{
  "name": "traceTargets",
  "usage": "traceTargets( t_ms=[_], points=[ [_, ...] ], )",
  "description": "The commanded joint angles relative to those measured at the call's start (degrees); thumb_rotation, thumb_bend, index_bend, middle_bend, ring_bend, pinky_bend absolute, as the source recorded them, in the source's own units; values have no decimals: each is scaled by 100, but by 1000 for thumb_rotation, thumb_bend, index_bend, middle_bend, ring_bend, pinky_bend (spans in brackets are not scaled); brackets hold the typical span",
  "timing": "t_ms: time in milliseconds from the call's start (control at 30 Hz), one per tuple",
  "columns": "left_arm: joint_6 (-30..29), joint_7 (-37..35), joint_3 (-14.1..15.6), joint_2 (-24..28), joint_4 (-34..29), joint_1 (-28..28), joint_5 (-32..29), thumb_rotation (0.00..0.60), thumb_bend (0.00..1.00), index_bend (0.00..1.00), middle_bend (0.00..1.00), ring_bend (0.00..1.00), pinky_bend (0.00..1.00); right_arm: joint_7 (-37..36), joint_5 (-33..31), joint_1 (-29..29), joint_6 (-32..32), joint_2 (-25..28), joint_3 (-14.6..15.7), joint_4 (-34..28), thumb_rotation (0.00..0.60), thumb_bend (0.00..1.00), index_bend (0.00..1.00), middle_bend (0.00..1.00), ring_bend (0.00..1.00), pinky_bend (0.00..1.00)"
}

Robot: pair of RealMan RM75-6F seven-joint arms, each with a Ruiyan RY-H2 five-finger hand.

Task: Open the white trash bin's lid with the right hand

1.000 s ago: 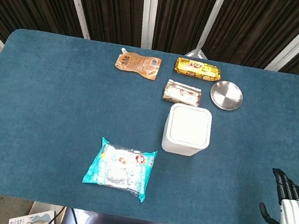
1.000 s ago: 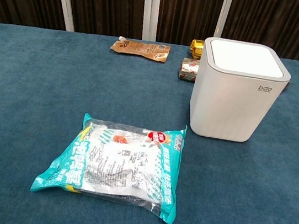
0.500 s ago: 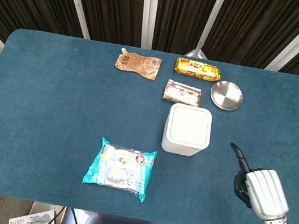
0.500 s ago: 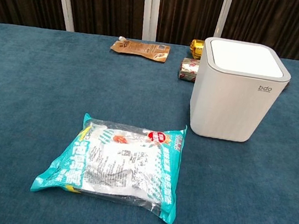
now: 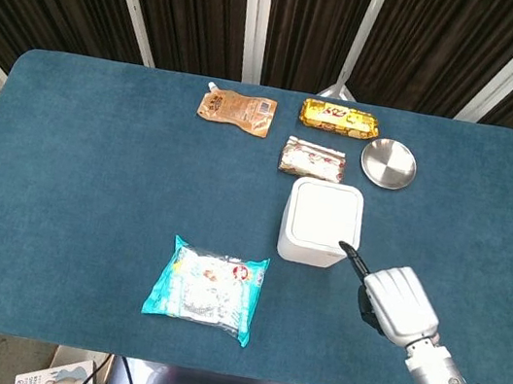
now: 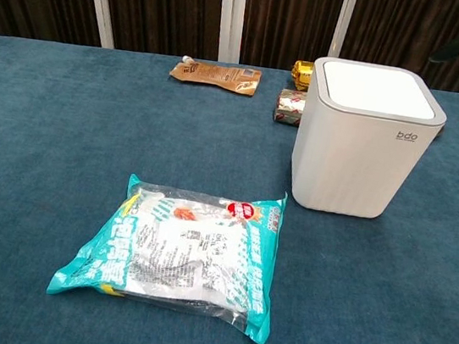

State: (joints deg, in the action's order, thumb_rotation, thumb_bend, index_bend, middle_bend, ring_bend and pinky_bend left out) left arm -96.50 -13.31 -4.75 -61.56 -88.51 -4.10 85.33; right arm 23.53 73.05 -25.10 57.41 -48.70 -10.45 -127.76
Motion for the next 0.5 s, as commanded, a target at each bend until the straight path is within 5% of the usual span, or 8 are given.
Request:
traceTargets(
  t_ms=[33,500],
  points=[
    [5,-3,-1,2,-2,0,-4,600,32,192,69,0,0,291,-543,-340,-203,-188,-128,8,600,810,92,863,864,847],
    [63,-10,-31,6,-15,21,-59,600,32,192,69,0,0,992,-1661,-985,-163,-739,-32,245,600,810,113,863,864,847]
  ],
)
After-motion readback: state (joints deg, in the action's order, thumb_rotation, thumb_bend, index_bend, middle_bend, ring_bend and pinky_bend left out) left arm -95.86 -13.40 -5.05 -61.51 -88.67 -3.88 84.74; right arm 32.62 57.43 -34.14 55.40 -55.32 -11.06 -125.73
